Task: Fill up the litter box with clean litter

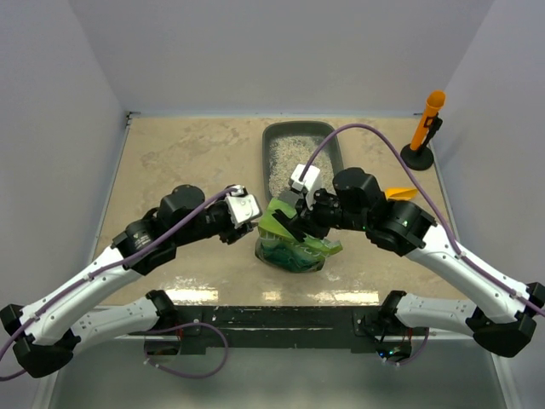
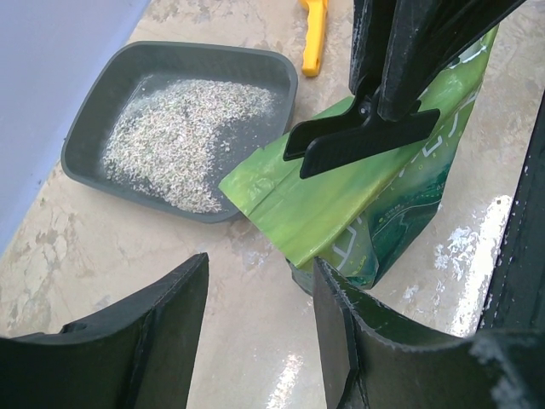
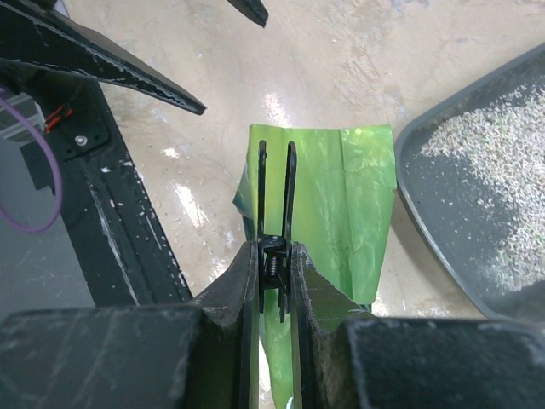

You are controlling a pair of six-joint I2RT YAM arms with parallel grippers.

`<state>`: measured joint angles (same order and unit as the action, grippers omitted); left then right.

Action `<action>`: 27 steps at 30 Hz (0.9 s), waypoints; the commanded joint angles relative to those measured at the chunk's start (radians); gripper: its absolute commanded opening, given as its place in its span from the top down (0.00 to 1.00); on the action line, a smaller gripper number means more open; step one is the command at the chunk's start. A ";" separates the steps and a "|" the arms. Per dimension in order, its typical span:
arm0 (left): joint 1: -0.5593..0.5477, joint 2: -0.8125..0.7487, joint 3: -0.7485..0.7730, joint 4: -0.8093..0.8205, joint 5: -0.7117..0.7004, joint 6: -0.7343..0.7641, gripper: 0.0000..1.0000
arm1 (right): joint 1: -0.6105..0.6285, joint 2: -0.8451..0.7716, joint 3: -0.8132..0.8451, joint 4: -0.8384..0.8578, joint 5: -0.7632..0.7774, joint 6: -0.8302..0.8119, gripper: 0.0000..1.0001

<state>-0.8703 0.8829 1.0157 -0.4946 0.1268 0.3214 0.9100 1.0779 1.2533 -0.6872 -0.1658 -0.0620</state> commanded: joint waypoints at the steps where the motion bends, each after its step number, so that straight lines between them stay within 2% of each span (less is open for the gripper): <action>1: 0.005 0.005 0.000 0.028 0.011 -0.024 0.43 | 0.004 -0.009 -0.012 0.026 0.064 -0.018 1.00; 11: 0.007 0.031 0.014 0.039 0.023 -0.015 0.43 | 0.007 -0.015 -0.042 0.041 0.045 -0.022 1.00; 19: 0.005 0.062 0.014 0.044 0.099 0.004 0.43 | 0.007 -0.039 -0.003 0.025 0.020 -0.006 1.00; 27: 0.007 0.073 -0.016 0.059 0.088 0.011 0.43 | 0.007 -0.061 -0.032 0.029 -0.003 0.017 1.00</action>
<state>-0.8703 0.9550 1.0138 -0.4820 0.1993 0.3256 0.9119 1.0401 1.2179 -0.6838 -0.1471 -0.0597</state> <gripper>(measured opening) 0.565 0.136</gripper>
